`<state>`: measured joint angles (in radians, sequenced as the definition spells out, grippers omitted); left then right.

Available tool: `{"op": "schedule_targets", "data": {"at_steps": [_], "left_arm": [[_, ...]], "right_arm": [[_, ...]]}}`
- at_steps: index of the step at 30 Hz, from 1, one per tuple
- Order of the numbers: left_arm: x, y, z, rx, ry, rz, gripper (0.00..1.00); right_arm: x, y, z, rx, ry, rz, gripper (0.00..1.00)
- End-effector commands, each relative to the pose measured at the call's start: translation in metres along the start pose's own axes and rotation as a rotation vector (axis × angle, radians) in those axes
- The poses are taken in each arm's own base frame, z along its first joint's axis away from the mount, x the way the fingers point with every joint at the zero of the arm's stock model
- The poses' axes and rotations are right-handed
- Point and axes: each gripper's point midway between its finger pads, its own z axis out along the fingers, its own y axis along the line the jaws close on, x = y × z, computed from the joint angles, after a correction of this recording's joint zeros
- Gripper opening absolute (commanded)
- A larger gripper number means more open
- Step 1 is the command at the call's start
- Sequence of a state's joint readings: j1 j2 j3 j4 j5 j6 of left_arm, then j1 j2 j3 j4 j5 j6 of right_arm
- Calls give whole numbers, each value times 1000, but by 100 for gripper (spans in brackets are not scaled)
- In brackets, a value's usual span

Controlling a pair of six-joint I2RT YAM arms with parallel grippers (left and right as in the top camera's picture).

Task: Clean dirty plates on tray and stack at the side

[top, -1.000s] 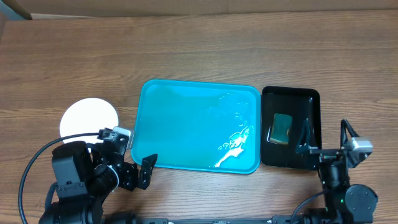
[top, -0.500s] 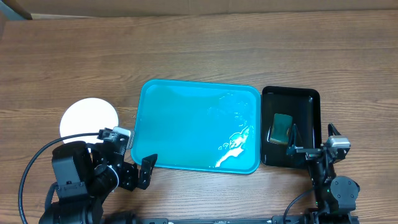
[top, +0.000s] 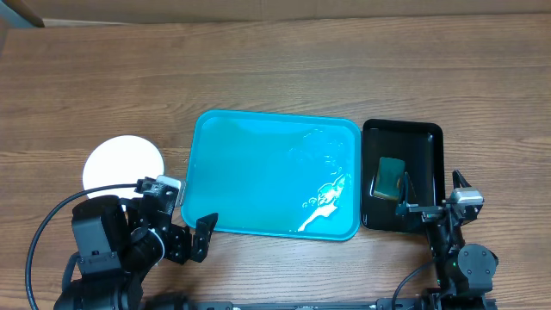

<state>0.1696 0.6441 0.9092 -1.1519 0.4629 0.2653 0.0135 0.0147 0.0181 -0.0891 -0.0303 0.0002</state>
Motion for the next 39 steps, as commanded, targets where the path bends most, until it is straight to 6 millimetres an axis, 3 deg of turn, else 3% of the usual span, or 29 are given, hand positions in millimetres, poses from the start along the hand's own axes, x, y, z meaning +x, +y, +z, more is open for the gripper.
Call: {"op": "schedule_targets", "data": {"at_steps": [1,22,30,39], "left_arm": [[1,0,1,-1,0,21,100],[1,5,0,-53,-6,71,100],[-29,-5,25,-64,-339,244,100],[-24,7,51,-91,-667,169,100]], "right_arm": [[0,1,0,-5,-9,-5,100],[0,1,0,-5,-9,-5,100],[0,1,0,-5,-9,-5,100],[0,1,0,-5,-9,-5,100]]}}
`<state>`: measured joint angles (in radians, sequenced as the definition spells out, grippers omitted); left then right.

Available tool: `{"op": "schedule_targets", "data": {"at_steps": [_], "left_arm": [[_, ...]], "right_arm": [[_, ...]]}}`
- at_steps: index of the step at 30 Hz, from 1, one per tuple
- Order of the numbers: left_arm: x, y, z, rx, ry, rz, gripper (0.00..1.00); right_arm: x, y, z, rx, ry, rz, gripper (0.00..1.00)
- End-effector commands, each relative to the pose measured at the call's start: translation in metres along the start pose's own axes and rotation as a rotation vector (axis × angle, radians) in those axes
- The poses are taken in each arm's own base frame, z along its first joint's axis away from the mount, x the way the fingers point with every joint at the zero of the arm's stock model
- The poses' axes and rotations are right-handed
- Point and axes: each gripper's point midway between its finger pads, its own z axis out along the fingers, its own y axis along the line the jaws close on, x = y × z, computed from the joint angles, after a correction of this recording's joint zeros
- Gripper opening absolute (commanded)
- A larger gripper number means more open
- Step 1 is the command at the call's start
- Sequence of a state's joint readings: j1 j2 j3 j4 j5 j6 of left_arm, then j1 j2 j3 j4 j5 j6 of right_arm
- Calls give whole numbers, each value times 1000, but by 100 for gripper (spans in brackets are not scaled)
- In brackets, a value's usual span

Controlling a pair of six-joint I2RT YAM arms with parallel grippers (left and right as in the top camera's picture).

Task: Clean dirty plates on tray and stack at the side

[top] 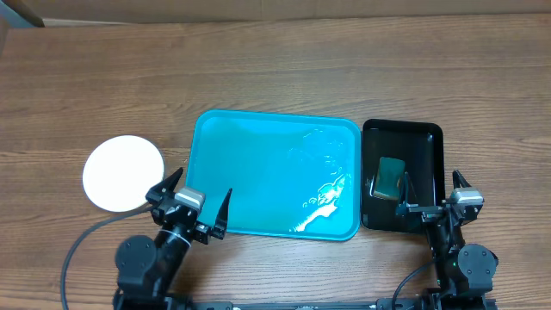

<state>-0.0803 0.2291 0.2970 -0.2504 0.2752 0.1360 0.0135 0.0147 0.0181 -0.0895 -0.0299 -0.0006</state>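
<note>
A clean-looking white plate (123, 172) lies flat on the table, left of the teal tray (258, 146). No plate is on the tray; only streaks of water glisten near its right front. My left gripper (200, 196) stands open at the tray's front left corner, just right of the plate, with nothing between its fingers. At the front right, my right gripper (430, 182) is open and empty over the front edge of the black tray (426, 138). That tray holds a green and yellow sponge (391, 176).
The two trays sit side by side, almost touching. A cardboard edge (17, 13) shows at the far left corner. Bare wooden table lies behind the trays and around the plate.
My left arm was turned toward the plate, covering its front edge. It now points straight ahead beside the tray corner, leaving the plate fully in view. The right arm has not moved.
</note>
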Motion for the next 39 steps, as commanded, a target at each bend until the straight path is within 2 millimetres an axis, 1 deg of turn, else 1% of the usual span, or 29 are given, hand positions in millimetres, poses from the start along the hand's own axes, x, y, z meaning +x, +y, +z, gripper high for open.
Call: {"op": "schedule_targets", "data": {"at_steps": [1,5,9,11,14,16,17,18,21,39], "left_arm": [[9,6,1,-50,-82,-76,100],[8,18,0,-126,-196,-88,100],[7,32,-3,-211,-268,-89,100],[10,40,-4,-256,-270,-94,100],[23,48,-3,-310,-219,-104,100],[39,45,1,-291,-150,-121,100],[49,39,4,-260,-111,-130,100],[54,34,5,-233,-90,-137,100],[52,31,6,-214,-100,-165,100],[52,33,5,-224,-98,-166,100]], "right_arm": [[0,1,0,-6,-9,-4,100],[0,1,0,-6,-9,-4,100],[0,1,0,-6,-9,-4,100],[0,1,0,-6,-9,-4,100],[0,1,0,-6,-9,-4,100],[0,1,0,-6,-9,-4,100],[0,1,0,-6,-9,-4,100],[0,1,0,-6,-9,-4,100],[0,1,0,-6,-9,-4,100],[0,1,0,-6,-9,-4,100]]}}
